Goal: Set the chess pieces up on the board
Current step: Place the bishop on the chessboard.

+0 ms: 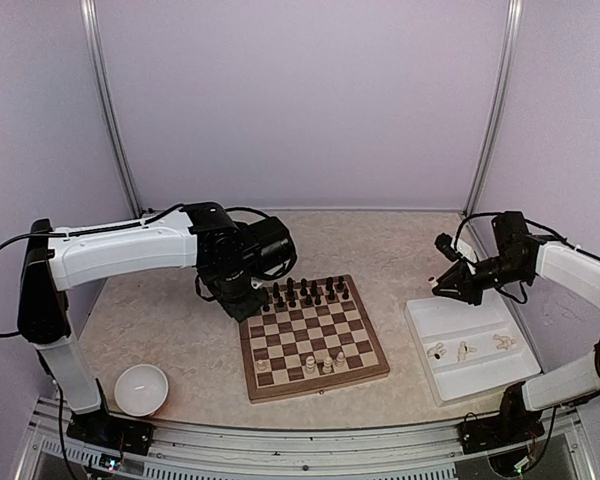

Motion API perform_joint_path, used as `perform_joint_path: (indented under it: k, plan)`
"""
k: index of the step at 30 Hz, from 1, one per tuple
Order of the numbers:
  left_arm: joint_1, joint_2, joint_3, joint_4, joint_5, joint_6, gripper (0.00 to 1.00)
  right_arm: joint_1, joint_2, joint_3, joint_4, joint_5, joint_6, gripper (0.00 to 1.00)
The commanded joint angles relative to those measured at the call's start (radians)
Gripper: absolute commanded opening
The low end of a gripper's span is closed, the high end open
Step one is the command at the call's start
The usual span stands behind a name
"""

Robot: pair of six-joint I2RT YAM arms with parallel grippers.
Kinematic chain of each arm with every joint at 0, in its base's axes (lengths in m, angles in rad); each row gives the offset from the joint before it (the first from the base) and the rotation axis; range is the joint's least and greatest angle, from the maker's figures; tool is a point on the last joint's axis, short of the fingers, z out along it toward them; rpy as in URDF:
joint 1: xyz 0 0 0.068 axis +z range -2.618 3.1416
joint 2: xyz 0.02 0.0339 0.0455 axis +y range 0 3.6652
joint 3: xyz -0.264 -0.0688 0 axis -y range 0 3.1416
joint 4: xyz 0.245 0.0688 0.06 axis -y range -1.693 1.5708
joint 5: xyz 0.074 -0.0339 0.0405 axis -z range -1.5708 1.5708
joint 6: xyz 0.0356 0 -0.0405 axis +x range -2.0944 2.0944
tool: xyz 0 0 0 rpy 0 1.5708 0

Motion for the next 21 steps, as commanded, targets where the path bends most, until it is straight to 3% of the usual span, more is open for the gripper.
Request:
perform_joint_path:
  k: [1, 10, 21]
  plan:
    - [-0.01, 0.03, 0.006, -0.022, -0.039, 0.058, 0.08, 0.013, -0.037, -0.022, 0.019, -0.031, 0.011, 0.13]
    - [-0.049, 0.147, 0.018, -0.023, -0.093, 0.112, 0.09, 0.015, -0.047, -0.031, 0.023, -0.031, 0.011, 0.13]
    - [-0.102, 0.148, -0.071, -0.012, -0.091, 0.197, 0.1, 0.02, -0.041, -0.036, 0.022, -0.03, 0.004, 0.13]
